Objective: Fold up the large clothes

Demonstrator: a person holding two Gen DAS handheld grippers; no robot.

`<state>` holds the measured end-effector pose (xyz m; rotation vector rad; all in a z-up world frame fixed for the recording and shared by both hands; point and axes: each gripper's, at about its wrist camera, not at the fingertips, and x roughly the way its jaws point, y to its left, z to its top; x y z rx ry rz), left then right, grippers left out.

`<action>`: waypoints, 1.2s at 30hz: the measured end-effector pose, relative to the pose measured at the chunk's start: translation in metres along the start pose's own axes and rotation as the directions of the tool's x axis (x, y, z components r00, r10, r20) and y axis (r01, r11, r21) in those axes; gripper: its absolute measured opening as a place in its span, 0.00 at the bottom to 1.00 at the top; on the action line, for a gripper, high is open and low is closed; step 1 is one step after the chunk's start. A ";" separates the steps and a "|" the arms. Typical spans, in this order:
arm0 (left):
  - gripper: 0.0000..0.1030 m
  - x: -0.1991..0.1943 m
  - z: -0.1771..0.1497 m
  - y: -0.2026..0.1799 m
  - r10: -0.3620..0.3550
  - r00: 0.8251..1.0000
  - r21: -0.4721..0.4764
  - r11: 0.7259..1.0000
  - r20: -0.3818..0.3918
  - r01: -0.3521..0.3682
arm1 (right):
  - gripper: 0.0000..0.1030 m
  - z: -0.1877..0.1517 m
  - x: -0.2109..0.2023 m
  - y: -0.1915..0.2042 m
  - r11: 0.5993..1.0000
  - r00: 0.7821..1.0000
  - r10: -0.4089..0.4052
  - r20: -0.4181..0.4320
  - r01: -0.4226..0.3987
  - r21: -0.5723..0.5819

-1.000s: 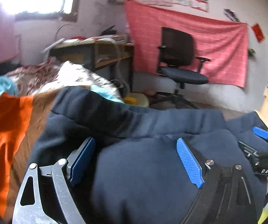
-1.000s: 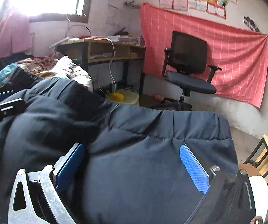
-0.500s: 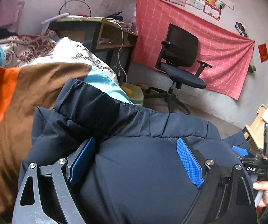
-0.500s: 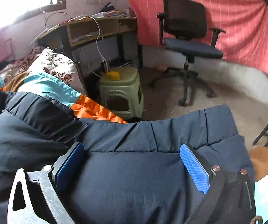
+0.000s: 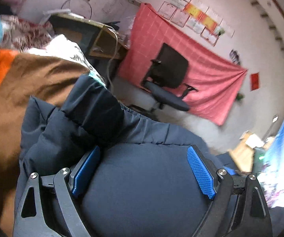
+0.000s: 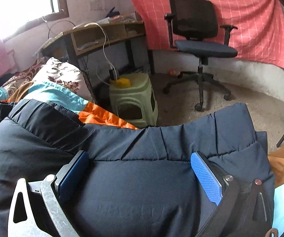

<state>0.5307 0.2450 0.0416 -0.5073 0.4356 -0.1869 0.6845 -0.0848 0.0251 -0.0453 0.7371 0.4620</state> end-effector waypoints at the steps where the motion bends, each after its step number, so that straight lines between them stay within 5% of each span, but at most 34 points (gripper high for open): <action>1: 0.83 -0.002 0.002 0.002 -0.008 1.000 -0.006 1.000 -0.010 0.008 | 1.00 -0.001 -0.003 0.001 1.000 1.000 -0.008 0.017 0.008 -0.005; 9: 0.83 -0.030 0.014 -0.002 0.132 0.991 0.038 0.991 -0.021 -0.131 | 1.00 -0.007 -0.015 0.009 0.994 0.994 -0.099 0.056 0.100 -0.030; 14: 0.83 -0.051 0.017 0.015 0.168 0.985 -0.034 0.985 -0.037 -0.169 | 1.00 -0.010 -0.025 0.009 0.990 0.988 -0.138 0.065 0.139 -0.005; 18: 0.88 -0.066 0.026 0.024 0.261 0.963 -0.106 0.958 -0.062 -0.266 | 1.00 -0.013 -0.040 0.008 0.983 0.978 -0.181 0.101 0.181 0.011; 24: 0.95 -0.085 0.032 0.051 0.272 0.956 -0.233 0.928 -0.112 -0.291 | 1.00 -0.015 -0.070 0.004 0.982 0.968 -0.189 0.164 0.189 0.014; 31: 0.95 -0.092 0.025 0.053 0.206 0.958 -0.172 0.955 -0.200 -0.241 | 1.00 -0.021 -0.097 -0.016 0.984 0.977 -0.167 0.137 0.174 -0.043; 36: 0.95 -0.092 0.009 0.048 0.172 0.949 -0.121 0.970 -0.264 -0.210 | 1.00 -0.033 -0.114 -0.055 0.988 0.984 -0.150 0.099 0.146 0.045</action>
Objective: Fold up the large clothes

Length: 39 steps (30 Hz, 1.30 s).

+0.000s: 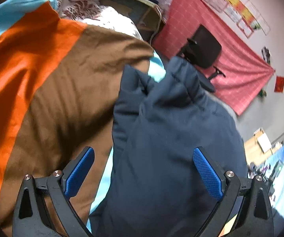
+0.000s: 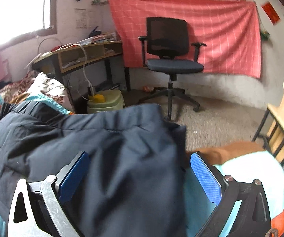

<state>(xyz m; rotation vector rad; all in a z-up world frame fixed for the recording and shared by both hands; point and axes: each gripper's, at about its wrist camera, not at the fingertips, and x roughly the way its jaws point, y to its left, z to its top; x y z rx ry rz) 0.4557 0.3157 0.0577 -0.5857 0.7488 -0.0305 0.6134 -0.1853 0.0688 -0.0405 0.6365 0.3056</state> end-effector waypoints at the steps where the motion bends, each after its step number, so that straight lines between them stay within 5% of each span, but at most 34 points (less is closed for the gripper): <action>1: 0.95 0.001 -0.002 -0.001 -0.003 1.000 0.009 1.000 -0.011 0.003 | 1.00 -0.002 -0.001 -0.010 0.999 1.000 0.010 -0.008 -0.009 0.032; 7: 0.95 0.007 -0.013 0.003 -0.032 0.996 0.023 0.999 -0.080 0.034 | 1.00 -0.015 0.006 -0.055 0.966 0.987 0.133 -0.085 -0.110 0.235; 13: 0.95 0.017 -0.017 0.011 -0.051 0.992 -0.002 0.999 -0.113 0.051 | 1.00 -0.041 0.043 -0.076 0.920 0.931 0.268 -0.247 -0.172 0.352; 17: 0.97 0.022 -0.019 0.014 -0.068 0.989 0.001 0.998 -0.130 0.069 | 1.00 -0.055 0.054 -0.082 0.884 0.901 0.349 -0.256 -0.226 0.410; 23: 0.99 0.030 -0.022 0.030 -0.139 0.978 -0.049 0.990 -0.154 0.133 | 1.00 -0.075 0.070 -0.102 0.766 0.833 0.505 -0.226 -0.312 0.562; 33: 0.99 0.031 -0.018 0.041 -0.167 0.977 -0.064 0.985 -0.135 0.160 | 1.00 -0.084 0.077 -0.114 0.672 0.774 0.606 -0.185 -0.374 0.639; 37: 0.99 0.034 -0.015 0.031 -0.197 0.970 -0.061 0.980 -0.145 0.190 | 1.00 -0.084 0.084 -0.112 0.620 0.719 0.666 -0.201 -0.382 0.685; 39: 0.99 0.037 -0.013 0.024 -0.208 0.966 -0.059 0.978 -0.152 0.201 | 1.00 -0.084 0.086 -0.112 0.607 0.711 0.672 -0.207 -0.368 0.704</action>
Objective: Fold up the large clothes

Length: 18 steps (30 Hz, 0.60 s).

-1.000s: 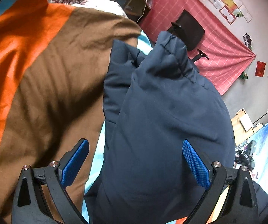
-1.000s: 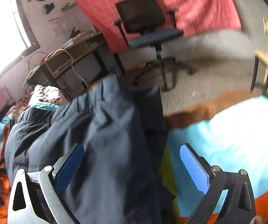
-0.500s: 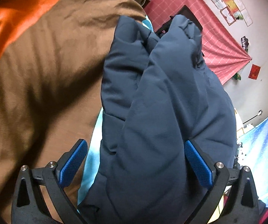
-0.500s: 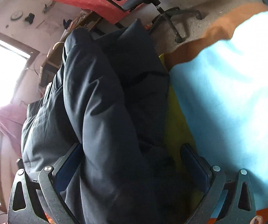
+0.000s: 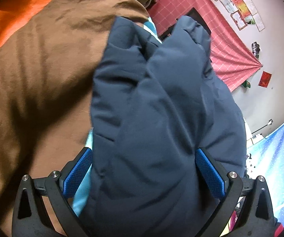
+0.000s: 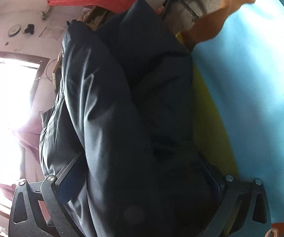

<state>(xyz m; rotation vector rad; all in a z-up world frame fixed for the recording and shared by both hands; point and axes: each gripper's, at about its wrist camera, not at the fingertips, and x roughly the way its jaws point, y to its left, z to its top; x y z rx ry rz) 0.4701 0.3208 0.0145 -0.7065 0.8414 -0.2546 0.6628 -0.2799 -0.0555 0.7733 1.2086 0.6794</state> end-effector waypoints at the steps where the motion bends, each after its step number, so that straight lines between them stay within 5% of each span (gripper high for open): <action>1: 0.99 0.002 0.001 -0.003 -0.002 1.000 0.006 1.000 -0.006 0.002 | 1.00 0.000 0.000 0.000 1.000 1.000 0.002 -0.001 -0.002 0.005; 14: 0.99 0.009 0.004 -0.020 0.053 0.999 -0.007 0.999 -0.003 -0.053 | 1.00 -0.009 -0.002 0.003 0.993 0.991 -0.117 0.058 0.119 -0.018; 18: 0.90 0.001 0.002 -0.021 0.071 0.997 -0.030 0.997 0.014 -0.071 | 1.00 -0.016 -0.006 0.000 0.992 0.989 -0.121 0.085 0.119 0.033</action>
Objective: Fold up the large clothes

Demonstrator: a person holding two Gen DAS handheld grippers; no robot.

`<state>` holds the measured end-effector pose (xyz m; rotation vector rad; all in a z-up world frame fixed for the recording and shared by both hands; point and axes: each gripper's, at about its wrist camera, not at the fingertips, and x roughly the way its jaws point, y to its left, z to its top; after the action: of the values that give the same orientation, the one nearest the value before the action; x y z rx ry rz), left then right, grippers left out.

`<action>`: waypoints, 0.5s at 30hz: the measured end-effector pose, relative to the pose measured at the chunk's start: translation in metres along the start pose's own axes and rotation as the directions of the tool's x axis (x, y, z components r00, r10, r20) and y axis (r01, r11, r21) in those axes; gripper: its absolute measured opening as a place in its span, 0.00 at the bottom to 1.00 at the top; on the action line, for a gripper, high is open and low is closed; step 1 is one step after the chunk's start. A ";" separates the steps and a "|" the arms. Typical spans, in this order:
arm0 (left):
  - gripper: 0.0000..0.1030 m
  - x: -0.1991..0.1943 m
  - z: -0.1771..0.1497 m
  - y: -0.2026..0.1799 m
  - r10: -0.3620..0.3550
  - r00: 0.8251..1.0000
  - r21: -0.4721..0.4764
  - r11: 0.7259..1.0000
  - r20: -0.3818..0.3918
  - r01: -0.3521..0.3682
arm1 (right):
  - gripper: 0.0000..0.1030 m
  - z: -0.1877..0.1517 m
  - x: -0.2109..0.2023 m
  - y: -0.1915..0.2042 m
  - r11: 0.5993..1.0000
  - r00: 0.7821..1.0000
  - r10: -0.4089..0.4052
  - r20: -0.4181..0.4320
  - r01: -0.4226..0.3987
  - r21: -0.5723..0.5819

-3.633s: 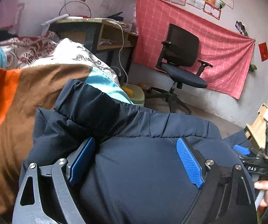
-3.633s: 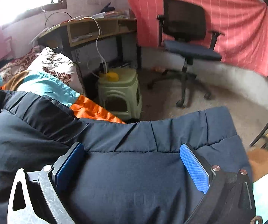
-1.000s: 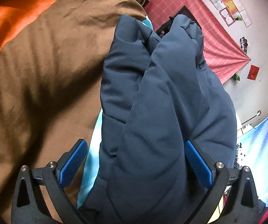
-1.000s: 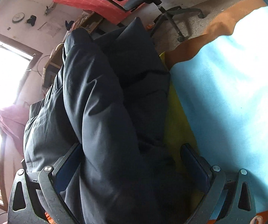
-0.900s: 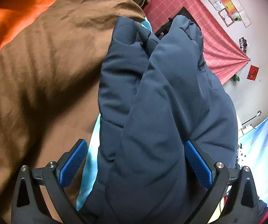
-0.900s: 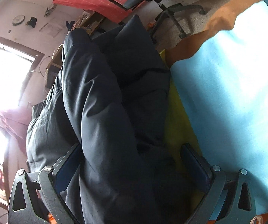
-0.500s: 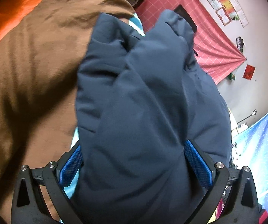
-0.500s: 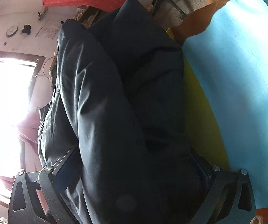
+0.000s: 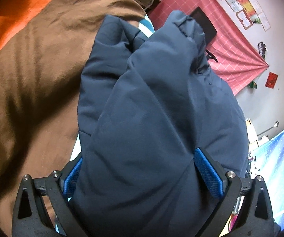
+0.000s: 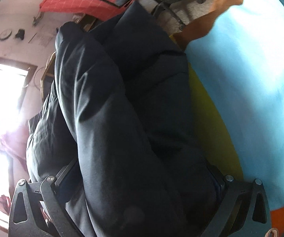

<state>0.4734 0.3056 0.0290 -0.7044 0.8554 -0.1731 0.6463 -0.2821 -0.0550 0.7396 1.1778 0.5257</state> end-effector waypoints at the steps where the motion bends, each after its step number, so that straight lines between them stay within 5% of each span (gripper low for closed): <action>1: 0.88 -0.002 0.000 -0.002 0.006 1.000 -0.003 1.000 0.003 -0.006 | 1.00 -0.001 -0.001 0.001 1.000 1.000 -0.011 -0.005 0.011 0.008; 6: 0.60 -0.011 -0.002 -0.012 0.049 0.999 -0.002 0.999 0.021 -0.049 | 0.88 -0.005 -0.008 0.022 0.996 0.996 -0.088 0.011 0.088 -0.005; 10: 0.39 -0.024 -0.007 -0.023 0.081 0.996 0.026 0.996 0.044 -0.083 | 0.58 -0.012 -0.020 0.049 0.983 0.986 -0.153 0.065 0.159 -0.093; 15: 0.19 -0.047 -0.020 -0.041 0.100 0.991 0.078 0.991 0.087 -0.107 | 0.33 -0.025 -0.036 0.085 0.952 0.974 -0.199 0.112 0.219 -0.212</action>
<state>0.4333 0.2830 0.0756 -0.5846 0.7990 -0.0847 0.6124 -0.2455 0.0265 0.4344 1.0782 0.4342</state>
